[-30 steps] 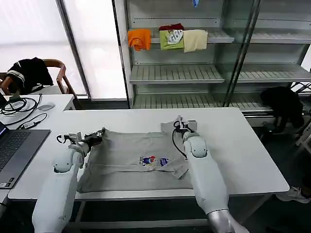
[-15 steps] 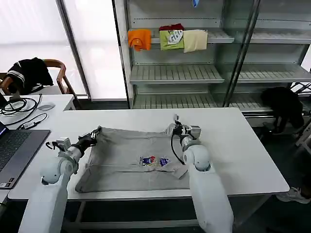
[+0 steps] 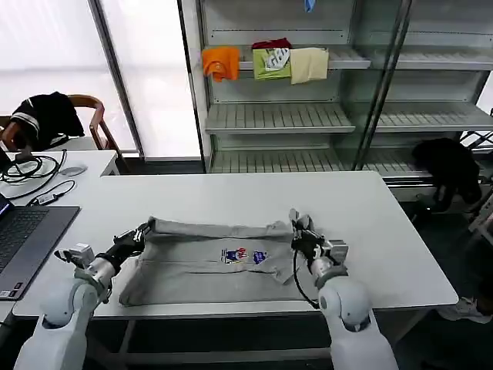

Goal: Fold and organize the clothes.

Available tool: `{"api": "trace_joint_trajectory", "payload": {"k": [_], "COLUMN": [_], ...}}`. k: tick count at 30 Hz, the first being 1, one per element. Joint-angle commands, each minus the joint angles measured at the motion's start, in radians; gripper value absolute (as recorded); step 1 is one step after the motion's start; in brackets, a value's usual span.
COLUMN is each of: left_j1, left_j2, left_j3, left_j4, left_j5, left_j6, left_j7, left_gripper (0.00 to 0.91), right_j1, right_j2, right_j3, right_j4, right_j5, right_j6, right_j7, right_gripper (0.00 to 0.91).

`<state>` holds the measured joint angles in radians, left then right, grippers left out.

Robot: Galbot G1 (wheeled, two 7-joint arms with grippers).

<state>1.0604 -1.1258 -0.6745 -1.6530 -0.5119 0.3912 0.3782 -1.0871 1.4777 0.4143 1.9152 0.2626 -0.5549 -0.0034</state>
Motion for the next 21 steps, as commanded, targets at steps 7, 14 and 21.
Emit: {"api": "trace_joint_trajectory", "payload": {"k": [7, 14, 21], "left_j1": [0.136, 0.170, 0.178], "left_j2": [0.007, -0.001, -0.004], "left_j3": [-0.042, -0.046, -0.060], "left_j4": [-0.076, -0.109, -0.109], "left_j5": [-0.004, 0.019, 0.020], "left_j6": [-0.002, 0.001, 0.016], "left_j7": [0.025, 0.030, 0.021], "left_gripper": [0.000, 0.000, 0.000], "right_j1": [-0.162, -0.200, -0.222], "right_j2": [-0.049, -0.064, -0.063], "right_j3": [0.020, 0.011, 0.013], "right_j4": [0.146, 0.153, 0.159], "right_j5": [0.012, -0.002, -0.011], "right_j6": [-0.023, -0.023, -0.023], "right_j7": [-0.009, -0.004, -0.003], "right_gripper": [0.000, 0.000, 0.000]}}
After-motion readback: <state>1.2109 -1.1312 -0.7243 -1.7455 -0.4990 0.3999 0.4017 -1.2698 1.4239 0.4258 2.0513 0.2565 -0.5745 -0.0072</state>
